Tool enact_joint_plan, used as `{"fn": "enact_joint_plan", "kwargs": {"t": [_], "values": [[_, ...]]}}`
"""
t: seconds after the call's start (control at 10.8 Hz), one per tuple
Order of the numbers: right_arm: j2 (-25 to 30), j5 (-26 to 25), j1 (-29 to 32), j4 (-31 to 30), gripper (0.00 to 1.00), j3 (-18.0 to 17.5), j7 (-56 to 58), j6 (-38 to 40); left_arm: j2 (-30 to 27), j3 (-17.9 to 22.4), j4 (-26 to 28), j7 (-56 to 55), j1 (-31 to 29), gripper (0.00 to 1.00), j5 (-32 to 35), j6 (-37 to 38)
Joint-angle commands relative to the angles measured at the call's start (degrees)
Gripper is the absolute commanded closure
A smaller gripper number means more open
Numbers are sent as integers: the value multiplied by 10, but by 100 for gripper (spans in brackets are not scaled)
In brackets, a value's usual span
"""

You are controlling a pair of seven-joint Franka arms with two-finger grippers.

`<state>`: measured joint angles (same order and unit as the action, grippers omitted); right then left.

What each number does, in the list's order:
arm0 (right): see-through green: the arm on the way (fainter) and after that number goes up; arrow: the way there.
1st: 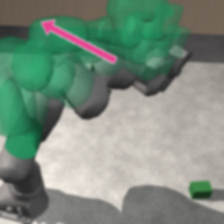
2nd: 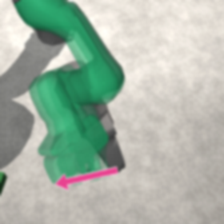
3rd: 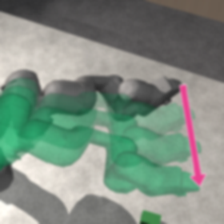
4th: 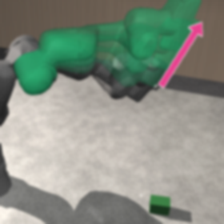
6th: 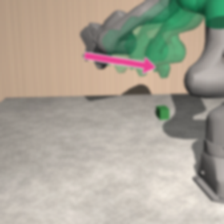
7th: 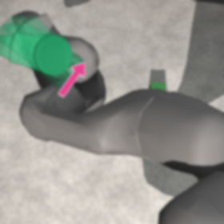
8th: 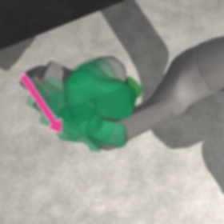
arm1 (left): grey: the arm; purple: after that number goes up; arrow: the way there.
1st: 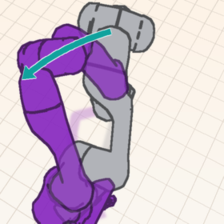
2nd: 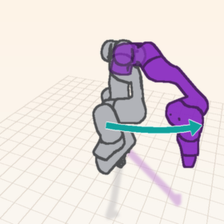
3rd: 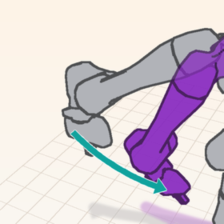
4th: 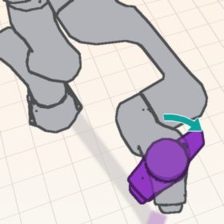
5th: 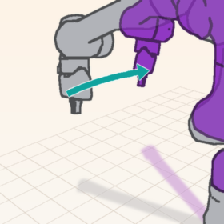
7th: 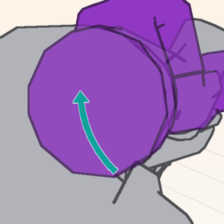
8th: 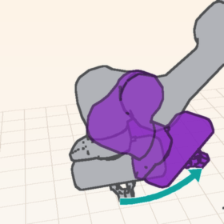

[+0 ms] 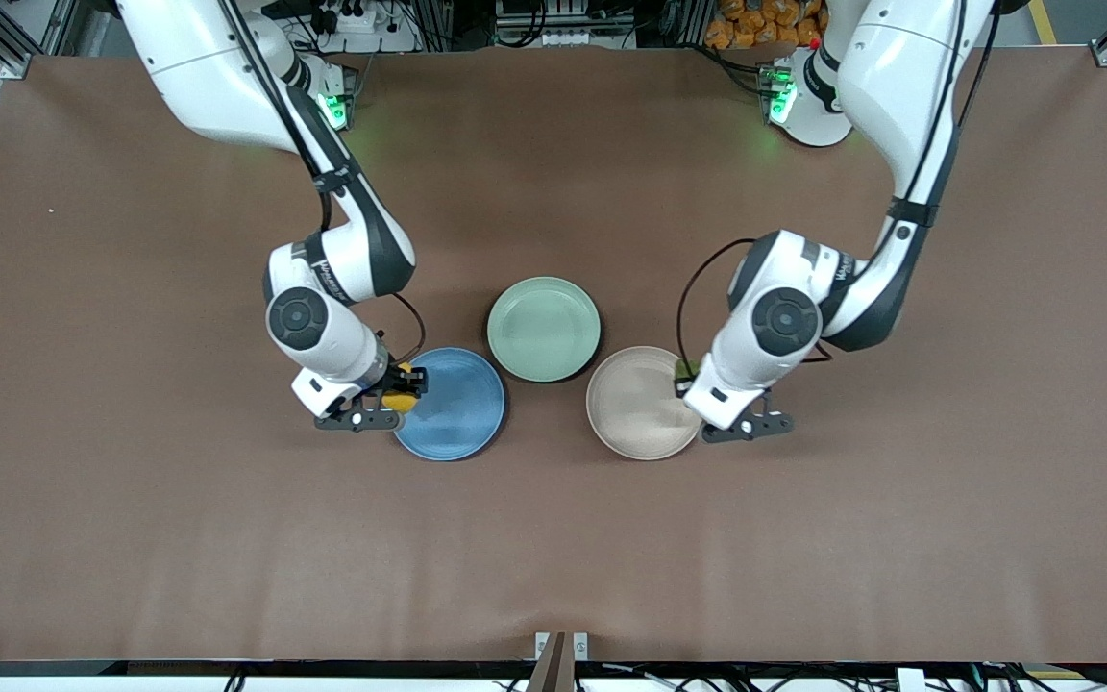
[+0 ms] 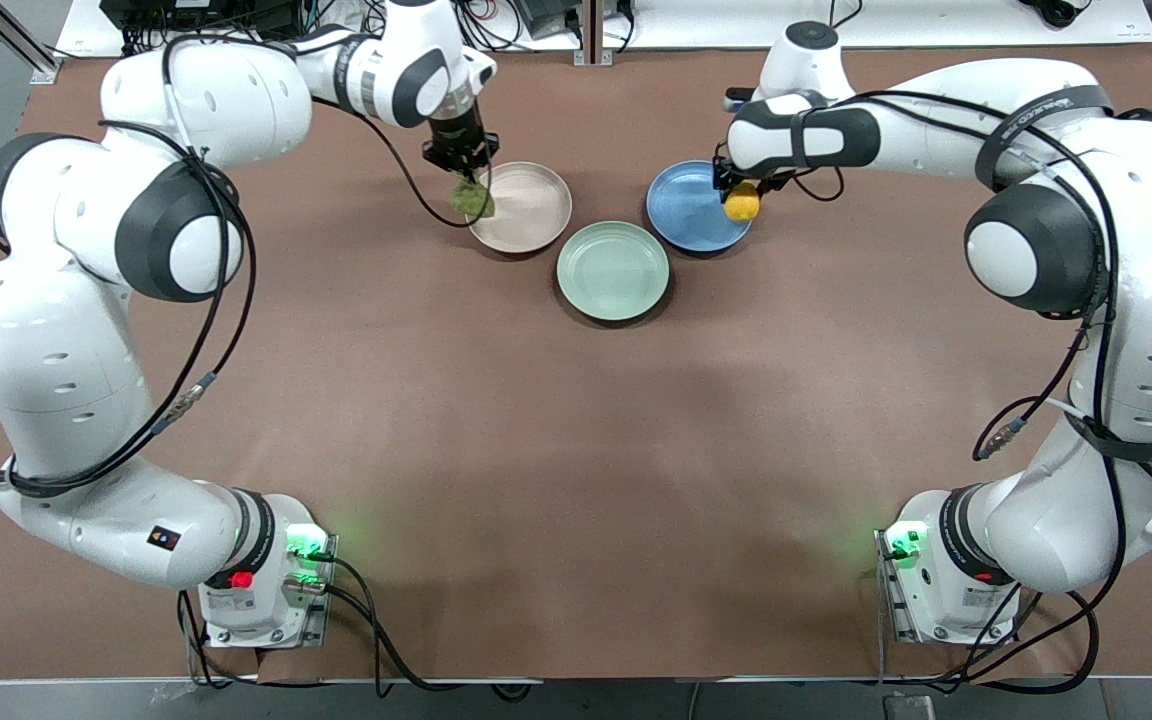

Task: Place lemon and lettuce in plates
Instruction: 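Carry the lemon to the blue plate while the left gripper carries lettuce, then release the lemon onto the blue plate while the left gripper releases lettuce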

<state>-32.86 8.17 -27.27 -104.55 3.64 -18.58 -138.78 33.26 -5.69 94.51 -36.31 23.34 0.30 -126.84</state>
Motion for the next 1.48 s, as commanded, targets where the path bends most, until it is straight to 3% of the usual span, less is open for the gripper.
{"fn": "enact_joint_plan", "kwargs": {"t": [0.0,0.09,0.19,0.28,0.46,0.56,0.74,1.21,1.39], "values": [[-30,12,-22,28,83,4,-30,-16,8,2,-8,-49,36,100,-10,3],[-34,12,-27,34,83,4,-43,-16,10,2,-8,-62,48,99,-7,3],[-34,11,-31,35,83,4,-54,-16,12,3,-8,-61,51,38,-2,2],[-35,12,-34,35,83,4,-56,-16,16,3,-8,-57,50,0,8,1],[-40,11,-45,35,82,4,-80,-23,15,2,-7,-58,43,0,10,1],[-41,11,-45,36,75,4,-81,-25,14,3,-7,-57,40,0,10,1],[-41,4,-47,35,0,5,-81,-26,11,5,-10,-57,21,0,8,1],[-32,12,-35,53,0,4,-86,1,0,7,-15,17,-59,0,15,4],[-25,18,-20,82,0,4,-84,58,-4,7,-13,47,-88,0,18,10]]}}
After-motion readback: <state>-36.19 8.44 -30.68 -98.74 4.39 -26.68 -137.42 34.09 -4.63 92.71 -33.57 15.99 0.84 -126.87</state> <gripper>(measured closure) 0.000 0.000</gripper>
